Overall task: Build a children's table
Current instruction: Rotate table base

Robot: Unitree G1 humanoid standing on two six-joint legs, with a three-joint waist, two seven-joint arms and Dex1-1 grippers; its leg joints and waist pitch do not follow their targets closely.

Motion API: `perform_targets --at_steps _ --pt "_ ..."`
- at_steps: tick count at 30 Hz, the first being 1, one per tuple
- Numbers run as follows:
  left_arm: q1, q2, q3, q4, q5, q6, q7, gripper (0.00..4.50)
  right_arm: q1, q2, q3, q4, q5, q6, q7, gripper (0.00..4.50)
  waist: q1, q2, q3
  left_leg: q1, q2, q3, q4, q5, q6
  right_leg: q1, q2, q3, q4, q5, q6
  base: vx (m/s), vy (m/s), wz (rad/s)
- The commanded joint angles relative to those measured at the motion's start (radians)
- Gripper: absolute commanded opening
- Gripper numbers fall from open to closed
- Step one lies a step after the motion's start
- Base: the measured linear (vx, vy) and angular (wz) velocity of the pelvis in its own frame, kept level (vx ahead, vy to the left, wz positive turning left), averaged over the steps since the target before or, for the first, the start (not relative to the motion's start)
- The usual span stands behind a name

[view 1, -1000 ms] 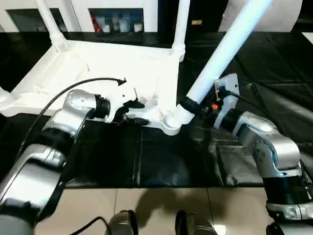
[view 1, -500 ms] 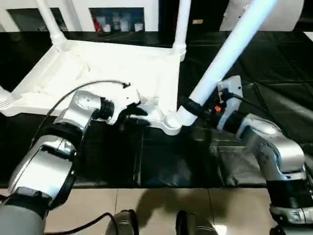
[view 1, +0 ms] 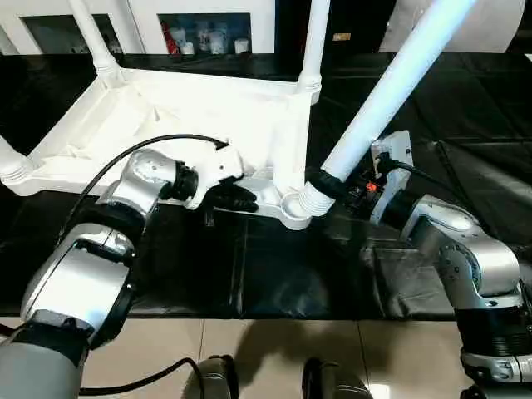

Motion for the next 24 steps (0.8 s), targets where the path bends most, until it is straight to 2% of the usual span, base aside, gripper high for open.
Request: perform_targets --at_steps 1,5,10,11,12,13,14,15,17,18,19,21,22,23,24 --pt "0.008 0.013 -0.025 0.033 0.040 0.007 0.031 0.24 0.004 -0.007 0.003 -0.033 0.008 0.004 0.008 1.91 0.000 0.005 -0.089 0.027 0.051 -0.027 -0.072 -0.240 0.031 0.075 -0.095 0.052 -0.093 -0.367 -0.187 0.000 0.000 0.00" --pt "0.004 0.013 -0.025 0.041 0.054 0.017 0.016 0.10 0.003 -0.010 0.003 -0.035 0.009 0.003 0.012 1.91 -0.002 0.007 -0.087 0.028 0.052 -0.029 -0.075 -0.247 0.031 0.074 -0.095 0.050 -0.097 -0.390 -0.181 0.000 0.000 0.00" --pt "-0.017 0.010 0.006 0.039 0.029 0.101 -0.077 0.00 -0.006 -0.013 -0.005 -0.034 0.014 0.000 0.015 1.91 -0.010 0.008 -0.081 0.035 0.054 -0.030 -0.081 -0.278 0.024 0.074 -0.099 0.050 -0.102 -0.415 -0.188 0.000 0.000 0.00" --pt "-0.024 0.006 0.024 0.029 0.004 0.145 -0.121 0.00 -0.010 -0.014 -0.008 -0.033 0.016 0.000 0.015 1.91 -0.010 0.008 -0.081 0.035 0.054 -0.030 -0.081 -0.278 0.024 0.074 -0.099 0.050 -0.102 -0.415 -0.188 0.000 0.000 0.00" --pt "-0.028 0.003 0.036 0.023 -0.012 0.173 -0.150 0.00 -0.012 -0.015 -0.010 -0.032 0.018 -0.001 0.016 1.91 -0.011 0.008 -0.087 0.034 0.051 -0.029 -0.080 -0.245 0.028 0.082 -0.101 0.052 -0.098 -0.373 -0.202 0.000 0.000 0.00" --pt "-0.028 0.003 0.036 0.023 -0.012 0.173 -0.150 0.00 -0.012 -0.015 -0.010 -0.032 0.018 -0.001 0.016 1.91 -0.011 0.009 -0.092 0.030 0.052 -0.027 -0.079 -0.205 0.037 0.085 -0.100 0.053 -0.091 -0.304 -0.222 0.000 0.000 0.00" --pt "-0.029 -0.002 0.054 -0.002 -0.045 0.217 -0.213 0.00 -0.014 -0.018 -0.012 -0.030 0.018 -0.002 0.018 1.91 -0.012 0.006 -0.092 0.028 0.052 -0.026 -0.079 -0.191 0.043 0.086 -0.100 0.053 -0.090 -0.277 -0.230 0.000 0.000 0.00" --pt "-0.022 -0.004 0.063 -0.049 -0.078 0.281 -0.281 0.00 -0.015 -0.020 -0.014 -0.026 0.017 -0.005 0.021 1.91 -0.012 0.005 -0.098 0.027 0.053 -0.024 -0.077 -0.143 0.059 0.090 -0.101 0.054 -0.079 -0.190 -0.257 0.000 0.000 0.00" --pt "-0.019 -0.004 0.065 -0.059 -0.083 0.286 -0.290 0.00 -0.016 -0.021 -0.014 -0.026 0.017 -0.005 0.021 1.91 -0.010 0.007 -0.100 0.024 0.053 -0.024 -0.075 -0.124 0.068 0.090 -0.100 0.053 -0.075 -0.160 -0.267 0.000 0.000 0.00" --pt "-0.006 -0.005 0.070 -0.100 -0.102 0.307 -0.324 0.00 -0.017 -0.022 -0.016 -0.023 0.016 -0.007 0.023 1.91 -0.011 0.008 -0.106 0.022 0.057 -0.023 -0.073 -0.081 0.094 0.092 -0.098 0.053 -0.063 -0.058 -0.295 0.000 0.000 0.00" --pt "0.010 -0.008 0.077 -0.139 -0.117 0.314 -0.331 0.00 -0.018 -0.023 -0.016 -0.021 0.015 -0.008 0.024 1.91 -0.010 0.010 -0.110 0.022 0.061 -0.024 -0.072 -0.057 0.112 0.092 -0.098 0.052 -0.054 0.006 -0.314 0.000 0.000 0.00" --pt "0.022 -0.018 0.087 -0.152 -0.100 0.285 -0.260 0.00 -0.018 -0.021 -0.015 -0.019 0.014 -0.009 0.024 1.91 -0.009 0.011 -0.115 0.020 0.061 -0.022 -0.064 -0.033 0.145 0.088 -0.097 0.050 -0.049 0.077 -0.326 0.000 0.000 0.00" --pt "0.023 -0.020 0.089 -0.146 -0.086 0.270 -0.226 0.00 -0.018 -0.021 -0.014 -0.019 0.014 -0.010 0.024 1.91 -0.007 0.012 -0.116 0.014 0.060 -0.023 -0.061 -0.019 0.162 0.087 -0.096 0.047 -0.046 0.098 -0.325 0.000 0.000 0.00" --pt "0.031 -0.017 0.083 -0.147 -0.068 0.232 -0.198 0.00 -0.018 -0.020 -0.013 -0.019 0.014 -0.011 0.023 1.91 -0.005 0.015 -0.113 0.014 0.060 -0.023 -0.061 -0.028 0.165 0.084 -0.095 0.046 -0.048 0.086 -0.322 0.000 0.000 0.00" --pt "0.046 -0.015 0.078 -0.159 -0.046 0.187 -0.146 0.00 -0.015 -0.019 -0.011 -0.020 0.015 -0.012 0.022 1.91 -0.004 0.014 -0.106 0.013 0.060 -0.023 -0.064 -0.073 0.157 0.085 -0.096 0.044 -0.058 0.022 -0.311 0.000 0.000 0.00"
